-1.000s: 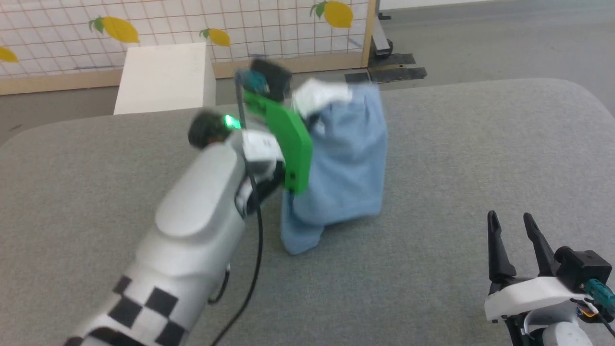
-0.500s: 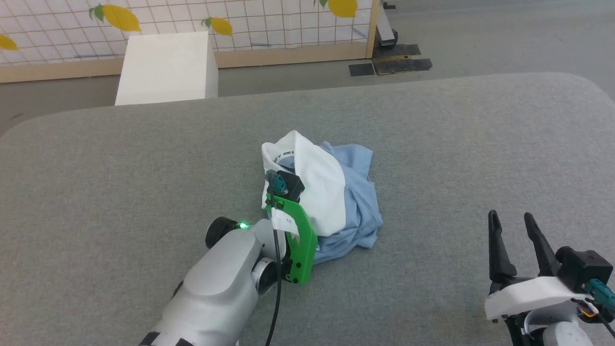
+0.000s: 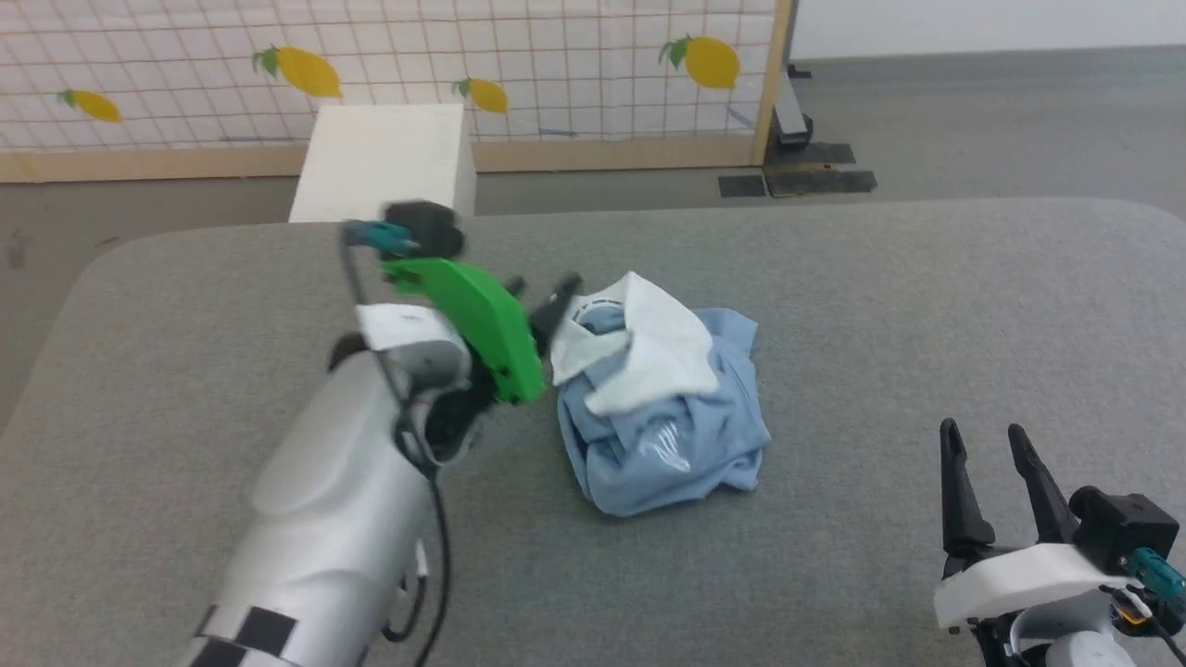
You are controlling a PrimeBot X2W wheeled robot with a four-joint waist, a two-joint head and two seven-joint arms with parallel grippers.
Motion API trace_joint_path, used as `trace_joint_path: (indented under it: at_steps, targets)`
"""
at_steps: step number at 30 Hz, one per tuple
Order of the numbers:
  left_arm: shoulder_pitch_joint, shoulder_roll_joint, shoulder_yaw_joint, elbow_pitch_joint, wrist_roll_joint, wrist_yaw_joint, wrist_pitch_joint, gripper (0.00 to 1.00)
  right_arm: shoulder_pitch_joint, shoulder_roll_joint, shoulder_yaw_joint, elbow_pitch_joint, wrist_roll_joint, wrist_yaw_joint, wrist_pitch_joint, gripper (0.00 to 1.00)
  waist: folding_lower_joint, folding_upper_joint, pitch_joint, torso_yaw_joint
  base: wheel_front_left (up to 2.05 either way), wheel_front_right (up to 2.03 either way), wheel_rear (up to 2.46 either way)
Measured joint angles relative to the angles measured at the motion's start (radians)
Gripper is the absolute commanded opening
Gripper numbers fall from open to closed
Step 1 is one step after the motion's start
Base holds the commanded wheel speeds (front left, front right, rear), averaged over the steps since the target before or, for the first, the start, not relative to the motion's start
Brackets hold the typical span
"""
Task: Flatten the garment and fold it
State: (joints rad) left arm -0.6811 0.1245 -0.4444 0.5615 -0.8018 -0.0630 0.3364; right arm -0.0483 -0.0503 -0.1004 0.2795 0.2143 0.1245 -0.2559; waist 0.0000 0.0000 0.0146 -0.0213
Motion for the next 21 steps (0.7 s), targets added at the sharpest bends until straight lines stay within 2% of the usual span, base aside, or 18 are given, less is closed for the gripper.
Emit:
trace_joint_path:
  at_steps: [7, 15, 21]
  targets:
    - [0.054, 0.100, 0.093, -0.156, 0.043, 0.054, -0.230, 1.00, 0.011, 0.000, -0.007, -0.002, 0.000, 0.000, 0.000, 1.00, 0.0000, 0.0000, -0.028, 0.038, 0.00, 0.00, 0.00]
    - [0.241, 0.203, 0.123, -0.262, 0.180, 0.120, -0.483, 1.00, 0.034, 0.000, -0.024, -0.008, 0.000, 0.000, 0.000, 1.00, 0.0000, 0.0000, -0.048, 0.074, 0.00, 0.00, 0.00]
    - [0.369, 0.228, 0.137, -0.300, 0.221, 0.166, -0.552, 1.00, 0.036, 0.000, -0.027, -0.021, -0.001, 0.000, 0.000, 1.00, 0.0000, 0.0000, -0.047, 0.088, 0.00, 0.00, 0.00]
